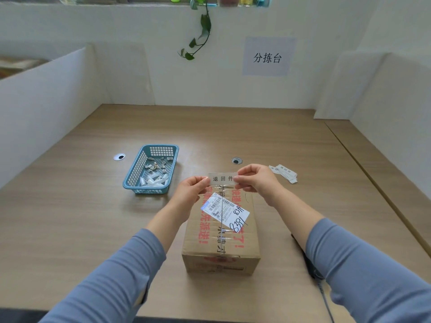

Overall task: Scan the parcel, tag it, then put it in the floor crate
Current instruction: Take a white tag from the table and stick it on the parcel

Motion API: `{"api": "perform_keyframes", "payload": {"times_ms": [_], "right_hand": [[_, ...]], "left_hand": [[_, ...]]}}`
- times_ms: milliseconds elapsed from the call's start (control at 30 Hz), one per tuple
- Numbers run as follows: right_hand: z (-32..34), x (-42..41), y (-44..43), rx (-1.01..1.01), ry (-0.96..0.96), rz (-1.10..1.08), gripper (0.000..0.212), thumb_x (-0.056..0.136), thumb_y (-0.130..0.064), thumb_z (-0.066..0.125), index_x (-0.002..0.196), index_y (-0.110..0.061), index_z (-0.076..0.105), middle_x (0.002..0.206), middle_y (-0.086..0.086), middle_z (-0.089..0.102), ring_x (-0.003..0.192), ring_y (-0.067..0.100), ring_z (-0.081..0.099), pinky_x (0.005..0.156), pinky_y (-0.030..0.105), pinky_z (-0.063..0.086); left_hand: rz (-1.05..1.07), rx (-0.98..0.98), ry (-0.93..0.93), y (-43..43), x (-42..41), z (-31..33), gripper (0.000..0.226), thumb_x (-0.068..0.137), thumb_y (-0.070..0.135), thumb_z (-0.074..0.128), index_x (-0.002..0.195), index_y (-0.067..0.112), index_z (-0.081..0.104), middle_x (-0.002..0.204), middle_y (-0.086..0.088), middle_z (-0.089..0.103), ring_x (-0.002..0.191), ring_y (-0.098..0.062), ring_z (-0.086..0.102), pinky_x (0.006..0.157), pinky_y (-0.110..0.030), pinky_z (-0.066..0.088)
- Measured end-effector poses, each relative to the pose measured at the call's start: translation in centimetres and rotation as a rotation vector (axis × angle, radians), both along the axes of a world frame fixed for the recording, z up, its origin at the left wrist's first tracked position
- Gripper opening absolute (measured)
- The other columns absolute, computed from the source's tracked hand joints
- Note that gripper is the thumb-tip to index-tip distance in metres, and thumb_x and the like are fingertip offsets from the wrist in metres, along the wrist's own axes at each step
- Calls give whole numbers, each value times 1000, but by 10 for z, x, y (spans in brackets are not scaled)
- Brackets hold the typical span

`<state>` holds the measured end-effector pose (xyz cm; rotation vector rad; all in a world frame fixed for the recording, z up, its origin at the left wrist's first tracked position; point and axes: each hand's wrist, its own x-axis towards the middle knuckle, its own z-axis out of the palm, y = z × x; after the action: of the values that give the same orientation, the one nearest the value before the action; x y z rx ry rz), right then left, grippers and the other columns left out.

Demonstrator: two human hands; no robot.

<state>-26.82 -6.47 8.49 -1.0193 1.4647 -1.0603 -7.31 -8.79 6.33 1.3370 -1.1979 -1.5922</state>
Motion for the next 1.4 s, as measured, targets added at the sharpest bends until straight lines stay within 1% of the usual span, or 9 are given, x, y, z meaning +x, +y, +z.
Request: {"api": "perform_keyframes", "payload": {"times_ms": [100, 267, 467, 600, 667, 733, 833, 1167, 1400], "right_hand": [[-3, -2, 3, 15, -65, -36, 19, 77, 0, 74, 84, -12, 62, 69, 0, 71, 53, 7, 70, 50, 15, 53], [-7, -5, 9, 6, -144, -56, 17, 82, 0, 69, 90, -12, 61, 80, 5, 69, 55, 7, 70, 53, 16, 54], [-8, -10, 12, -10, -129, -63, 15, 83, -2, 69, 88, -14, 61, 81, 4, 69, 56, 6, 70, 56, 17, 54], [-7, -13, 13, -16, -106, -67, 15, 83, 0, 69, 87, -13, 62, 81, 4, 68, 56, 6, 70, 56, 16, 54], [-6, -13, 13, -17, -95, -65, 15, 83, 1, 68, 87, -12, 62, 82, 5, 68, 55, 6, 70, 55, 15, 54], [-6, -13, 13, -17, -86, -64, 15, 83, 1, 67, 87, -12, 62, 82, 5, 68, 56, 6, 70, 55, 15, 54], [-5, -13, 14, -16, -74, -61, 14, 83, 1, 67, 87, -12, 63, 82, 5, 68, 56, 6, 70, 55, 15, 53], [-7, -15, 19, -17, -74, -55, 14, 83, 1, 68, 88, -11, 63, 83, 6, 68, 56, 7, 70, 55, 15, 54], [-7, -16, 22, -15, -61, -53, 13, 82, 0, 68, 88, -11, 64, 87, 9, 69, 57, 8, 70, 55, 16, 54]], "left_hand": [[-11, 8, 14, -2, 1, 0, 9, 91, 18, 60, 82, 18, 63, 75, 5, 61, 63, -8, 43, 62, -22, 34], [-18, 44, 51, -7, 0, -3, 8, 90, 17, 62, 83, 15, 64, 74, 4, 61, 61, -9, 40, 57, -20, 34], [-38, 91, 55, -10, -3, -4, 8, 91, 15, 61, 85, 11, 65, 72, 3, 63, 57, -7, 41, 55, -18, 33], [-69, 116, 47, -10, -4, -3, 8, 90, 15, 61, 87, 9, 67, 70, 3, 65, 47, -3, 43, 53, -17, 32], [-82, 117, 43, -10, -4, -3, 12, 89, 15, 62, 93, 5, 67, 72, 2, 65, 44, -1, 44, 52, -17, 32], [-86, 113, 31, -10, -4, -4, 22, 88, 15, 63, 104, 0, 66, 74, 0, 65, 46, -2, 43, 52, -17, 32], [-88, 104, 22, -8, -4, -4, 27, 87, 15, 63, 108, -2, 65, 76, -1, 65, 45, -2, 42, 54, -18, 30], [-102, 91, 15, -3, -3, -3, 9, 86, 12, 64, 92, 6, 67, 75, -3, 64, 48, -4, 42, 54, -19, 28], [-129, 95, 32, 1, -2, -2, 5, 86, 11, 65, 89, 7, 67, 75, -3, 66, 42, 0, 46, 51, -16, 33]]}}
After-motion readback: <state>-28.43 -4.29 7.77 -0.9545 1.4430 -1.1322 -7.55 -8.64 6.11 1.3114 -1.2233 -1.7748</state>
